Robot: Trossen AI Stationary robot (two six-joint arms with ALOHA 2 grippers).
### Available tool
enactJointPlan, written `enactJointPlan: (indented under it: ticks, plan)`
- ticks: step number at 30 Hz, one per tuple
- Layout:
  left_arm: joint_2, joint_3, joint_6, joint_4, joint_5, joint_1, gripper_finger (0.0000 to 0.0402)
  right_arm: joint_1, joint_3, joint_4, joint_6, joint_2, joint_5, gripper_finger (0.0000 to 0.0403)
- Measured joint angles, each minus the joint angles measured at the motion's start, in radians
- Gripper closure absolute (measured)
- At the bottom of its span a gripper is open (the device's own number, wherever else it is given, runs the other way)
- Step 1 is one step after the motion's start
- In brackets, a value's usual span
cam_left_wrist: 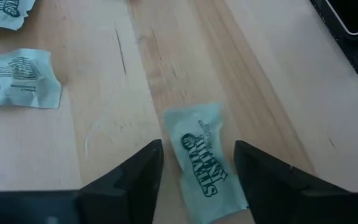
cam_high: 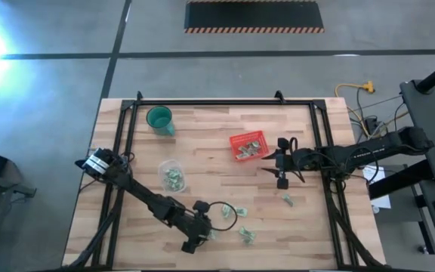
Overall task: Pick and place items into bin
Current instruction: Put the light green stevia packet into the transparent container
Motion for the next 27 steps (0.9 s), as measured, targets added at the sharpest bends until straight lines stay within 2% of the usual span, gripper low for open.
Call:
enactJointPlan:
  ticks: [10, 21, 27]
  plan:
    - [-0.007, -0.003, 0.030, -0.008, -0.005, 0.004, 0.0303, 0.000, 0.000, 0.000, 0.000, 0.000, 0.000, 0.0246]
    - [-0.037, -0.005, 0.115, -0.018, 0.004, 0.004, 0.0340, 0.000, -0.005, 0.000, 0.000, -0.001, 0.000, 0.0254]
    - [-0.045, -0.005, 0.154, -0.067, -0.062, 0.004, 0.0362, 0.000, -0.005, -0.001, 0.000, -0.001, 0.000, 0.0255]
